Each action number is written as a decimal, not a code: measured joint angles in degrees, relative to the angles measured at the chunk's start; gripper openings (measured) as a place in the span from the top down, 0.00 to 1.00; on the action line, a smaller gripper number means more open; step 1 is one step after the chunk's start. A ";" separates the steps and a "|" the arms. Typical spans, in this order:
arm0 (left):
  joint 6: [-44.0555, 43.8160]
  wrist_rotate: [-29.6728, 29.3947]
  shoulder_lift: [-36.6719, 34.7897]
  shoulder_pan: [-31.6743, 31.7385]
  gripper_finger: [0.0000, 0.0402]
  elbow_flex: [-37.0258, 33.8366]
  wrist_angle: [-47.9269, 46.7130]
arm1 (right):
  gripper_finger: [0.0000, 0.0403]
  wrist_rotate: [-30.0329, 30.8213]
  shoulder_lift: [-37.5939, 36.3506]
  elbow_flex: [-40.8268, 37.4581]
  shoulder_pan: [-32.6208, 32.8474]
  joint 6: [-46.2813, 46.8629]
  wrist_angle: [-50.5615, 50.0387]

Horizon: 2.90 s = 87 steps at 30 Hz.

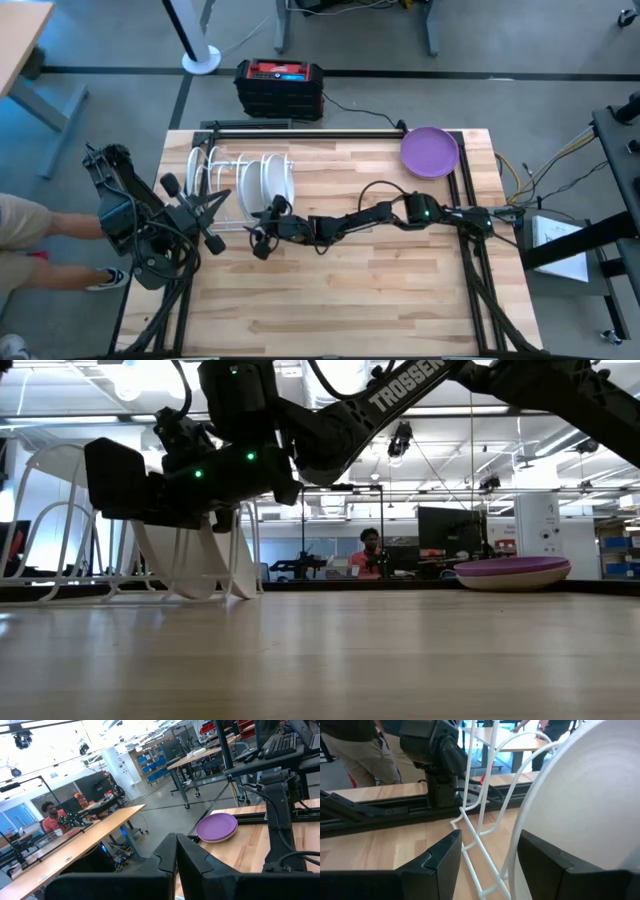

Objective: Sort dishes
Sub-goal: Put the white plate into the white dish rack, then put the violet plate into the white dish rack

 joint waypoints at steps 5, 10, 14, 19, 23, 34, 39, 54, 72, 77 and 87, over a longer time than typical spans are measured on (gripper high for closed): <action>-0.04 0.02 0.00 0.00 1.00 0.00 0.00 | 0.55 0.04 -0.65 0.00 0.04 -0.25 -0.05; -0.20 0.02 0.00 0.02 1.00 0.00 0.00 | 0.55 0.04 -0.79 0.00 0.04 -0.64 -0.02; -0.20 0.02 0.00 0.02 1.00 0.00 0.00 | 0.55 0.04 -0.84 0.00 0.07 -0.90 -0.02; -0.20 0.02 0.00 0.00 1.00 0.00 -0.02 | 0.55 0.04 -1.24 0.00 0.17 -0.91 -0.19; -0.20 0.02 -0.02 0.00 1.00 0.00 0.00 | 0.55 0.04 -1.78 0.00 0.42 -1.07 -0.37; -0.21 0.02 -0.02 0.00 1.00 0.00 -0.02 | 0.55 3.03 -3.26 0.00 0.39 -1.29 -4.23; -0.22 0.02 -0.02 0.02 1.00 0.00 0.00 | 0.55 3.02 -3.26 0.00 0.39 -3.17 -5.33; -0.63 0.02 -0.02 0.01 1.00 0.00 0.00 | 0.31 5.73 -3.26 0.02 0.45 -8.47 -6.86; -1.11 0.34 -0.02 0.02 1.00 0.00 -0.01 | 0.29 7.89 -3.28 0.09 0.76 -12.42 -9.14; -1.29 0.45 -0.02 0.02 1.00 0.00 -0.02 | 0.28 12.28 -3.28 0.09 1.48 -15.69 -9.69; -1.29 0.49 -0.02 0.02 1.00 0.00 -0.02 | 0.25 19.55 -3.50 0.09 2.56 -19.14 -10.25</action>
